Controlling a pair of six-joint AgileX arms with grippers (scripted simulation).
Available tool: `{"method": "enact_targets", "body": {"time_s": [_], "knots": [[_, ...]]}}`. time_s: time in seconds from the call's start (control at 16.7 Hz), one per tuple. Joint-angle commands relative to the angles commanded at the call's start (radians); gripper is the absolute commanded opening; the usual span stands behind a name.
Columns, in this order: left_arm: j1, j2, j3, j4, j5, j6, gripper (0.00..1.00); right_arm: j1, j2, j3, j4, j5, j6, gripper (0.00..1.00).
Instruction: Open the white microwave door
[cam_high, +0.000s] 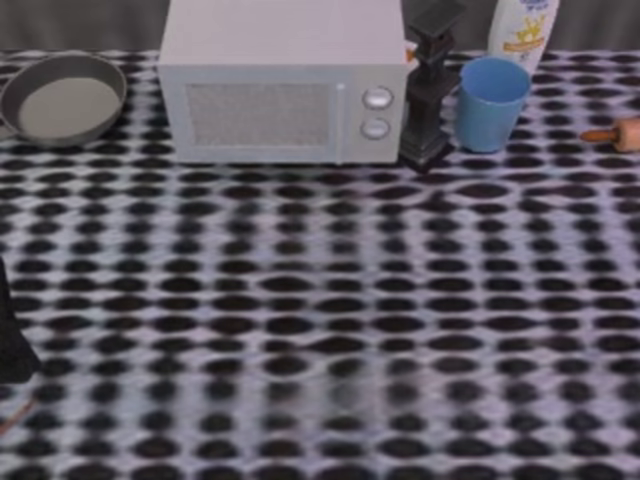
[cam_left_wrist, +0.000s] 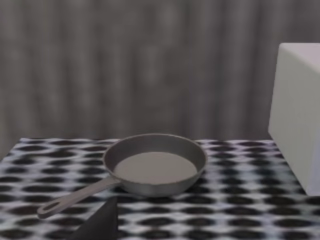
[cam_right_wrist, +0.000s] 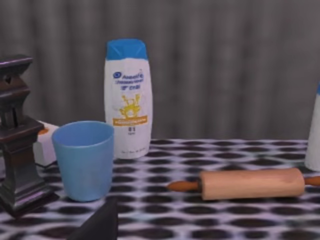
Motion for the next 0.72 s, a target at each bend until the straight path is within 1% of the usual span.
{"method": "enact_targets", "body": {"time_s": [0.18,0.36,0.54,0.72], "knots": [[-0.004,0.010,0.010,-0.005,-0.001,-0.003,1.00,0.000,0.000,0.000,0.000,0.000,0.000,1.00],[-0.037,0.101,0.102,-0.057,-0.014,-0.033,1.00,0.000,0.000,0.000,0.000,0.000,0.000,1.00],[-0.097,0.281,0.287,-0.156,-0.040,-0.086,1.00,0.000,0.000,0.000,0.000,0.000,0.000,1.00],[-0.174,0.534,0.551,-0.294,-0.077,-0.157,1.00,0.000,0.000,0.000,0.000,0.000,0.000,1.00]]}}
